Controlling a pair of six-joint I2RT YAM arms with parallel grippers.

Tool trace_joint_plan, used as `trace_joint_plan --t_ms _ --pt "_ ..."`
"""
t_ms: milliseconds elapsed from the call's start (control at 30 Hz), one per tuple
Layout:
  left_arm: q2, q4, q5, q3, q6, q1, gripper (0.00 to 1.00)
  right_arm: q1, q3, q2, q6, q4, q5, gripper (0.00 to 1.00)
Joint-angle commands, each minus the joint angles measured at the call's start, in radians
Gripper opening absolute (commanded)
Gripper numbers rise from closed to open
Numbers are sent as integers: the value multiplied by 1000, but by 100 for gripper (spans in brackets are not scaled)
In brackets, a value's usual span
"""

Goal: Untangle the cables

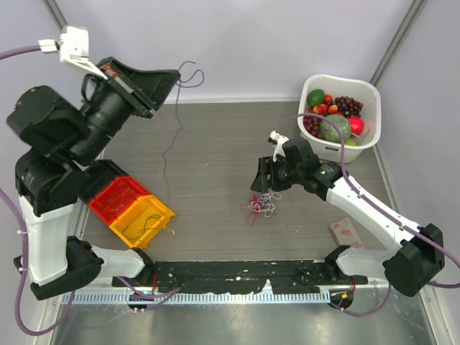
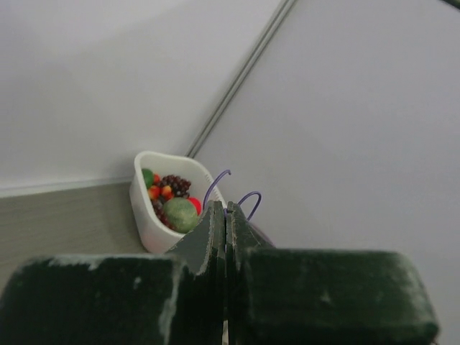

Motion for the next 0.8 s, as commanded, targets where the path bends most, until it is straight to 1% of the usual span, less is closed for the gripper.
trace_joint_plan --t_ms 0,133,233,367,400,500,533,600,633,667,767 --pt "-3 -92 -66 -11 -35 1 0 2 41 -1 3 60 -66 64" --pt "29 -233 -190 -5 -20 2 0 4 1 -12 12 86 -150 64" --pt "24 -251 -215 -5 0 2 0 6 -74 -20 73 146 -178 62" --pt "21 -249 -255 17 38 2 0 4 -150 12 123 197 -158 52" --pt "26 -260 -267 36 47 2 0 6 -155 21 124 197 -153 48" --pt "43 -296 -291 79 70 2 0 4 -161 69 126 183 -85 42" --pt "43 -303 -298 71 72 2 0 1 -161 81 129 174 -42 41" --pt "38 -303 -299 48 67 2 0 -11 -158 104 132 146 1 42" --pt "35 -301 -298 26 61 2 0 -17 -158 120 135 128 11 45" --pt "33 -301 -296 10 57 2 0 -34 -160 123 124 128 -21 52" --pt "29 -309 -301 -34 47 2 0 -44 -172 111 115 149 -40 63"
